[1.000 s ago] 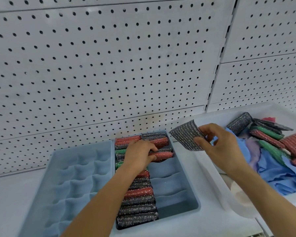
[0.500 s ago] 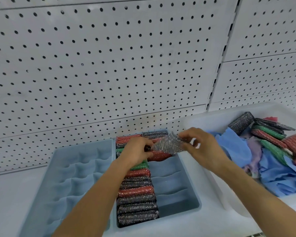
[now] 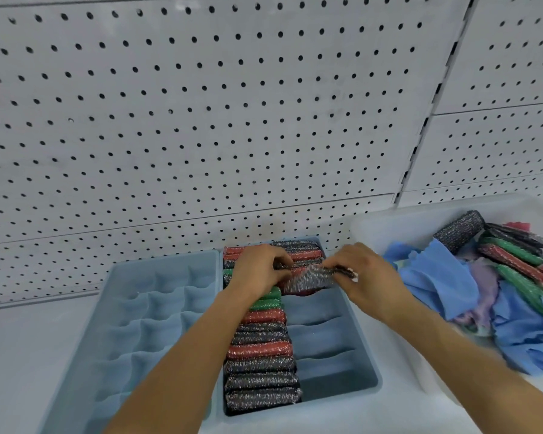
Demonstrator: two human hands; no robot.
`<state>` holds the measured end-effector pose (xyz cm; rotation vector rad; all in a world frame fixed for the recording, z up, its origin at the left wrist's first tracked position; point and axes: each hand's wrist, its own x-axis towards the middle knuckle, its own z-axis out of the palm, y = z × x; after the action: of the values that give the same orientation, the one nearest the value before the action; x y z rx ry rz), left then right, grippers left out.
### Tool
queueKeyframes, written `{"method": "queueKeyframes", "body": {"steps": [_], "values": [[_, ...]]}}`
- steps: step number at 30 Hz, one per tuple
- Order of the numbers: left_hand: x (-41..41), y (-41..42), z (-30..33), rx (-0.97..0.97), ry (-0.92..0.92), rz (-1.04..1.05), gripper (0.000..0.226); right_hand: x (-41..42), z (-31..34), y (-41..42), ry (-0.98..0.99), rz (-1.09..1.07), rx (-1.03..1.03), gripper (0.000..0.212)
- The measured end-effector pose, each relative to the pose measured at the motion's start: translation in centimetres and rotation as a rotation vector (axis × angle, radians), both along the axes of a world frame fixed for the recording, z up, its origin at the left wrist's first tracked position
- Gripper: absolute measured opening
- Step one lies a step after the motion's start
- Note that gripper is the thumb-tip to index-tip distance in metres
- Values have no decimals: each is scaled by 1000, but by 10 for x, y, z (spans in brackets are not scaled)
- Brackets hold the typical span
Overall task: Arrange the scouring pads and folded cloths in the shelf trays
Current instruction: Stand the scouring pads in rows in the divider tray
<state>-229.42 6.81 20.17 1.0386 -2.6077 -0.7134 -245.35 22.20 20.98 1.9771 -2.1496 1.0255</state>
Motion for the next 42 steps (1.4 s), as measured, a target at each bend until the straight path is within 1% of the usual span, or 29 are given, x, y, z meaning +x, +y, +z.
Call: {"method": "queueKeyframes", "body": {"steps": [3, 6, 8, 13, 16, 18, 20, 22, 24, 26, 27, 29, 31, 33, 35, 37, 40, 42], "values": [[-1, -5, -2, 72, 33, -7, 27, 4, 2, -13, 118, -106, -42, 27], [2, -12, 2, 151, 24, -54, 35, 11, 4, -22, 256, -111, -27, 27], [3, -15, 5, 179, -5, -89, 38, 13, 6, -25, 297, -84, 1, 30], [6, -18, 9, 181, -15, -102, 29, 8, 6, -23, 353, -16, 56, 33], [5, -17, 9, 166, -20, -100, 29, 15, 4, -30, 445, -28, 125, 33], [5, -17, 9, 168, -16, -109, 30, 23, 0, -38, 514, -36, 206, 35], [5, -17, 9, 158, -27, -122, 29, 26, -9, -45, 535, -31, 284, 36], [6, -15, 10, 134, -28, -138, 26, 28, -14, -46, 525, -17, 351, 33], [9, -8, 11, 119, 20, -139, 21, 30, -13, -45, 473, -13, 414, 23], [13, 0, 9, 107, 67, -154, 24, 27, -12, -44, 428, -54, 441, 27], [14, 3, 6, 69, 52, -175, 27, 26, -12, -44, 400, -63, 442, 26], [14, 6, 1, -92, -74, -201, 31, 25, -13, -46, 367, -68, 453, 24], [12, 9, 0, -222, -180, -181, 29, 25, -14, -48, 360, -51, 485, 25], [9, 11, 3, -293, -218, -161, 25, 24, -13, -47, 316, -34, 473, 25], [8, 14, 5, -318, -235, -143, 20, 20, -8, -39, 257, -9, 413, 25], [9, 17, 7, -281, -189, -110, 17, 11, -2, -22, 170, 10, 264, 25], [-4, 31, 13, -138, 52, -77, 24, -17, 10, 14, 48, -88, 67, 21], [-27, 49, 23, -84, 174, -99, 30, -43, 16, 38, -18, -176, -7, 17]]}}
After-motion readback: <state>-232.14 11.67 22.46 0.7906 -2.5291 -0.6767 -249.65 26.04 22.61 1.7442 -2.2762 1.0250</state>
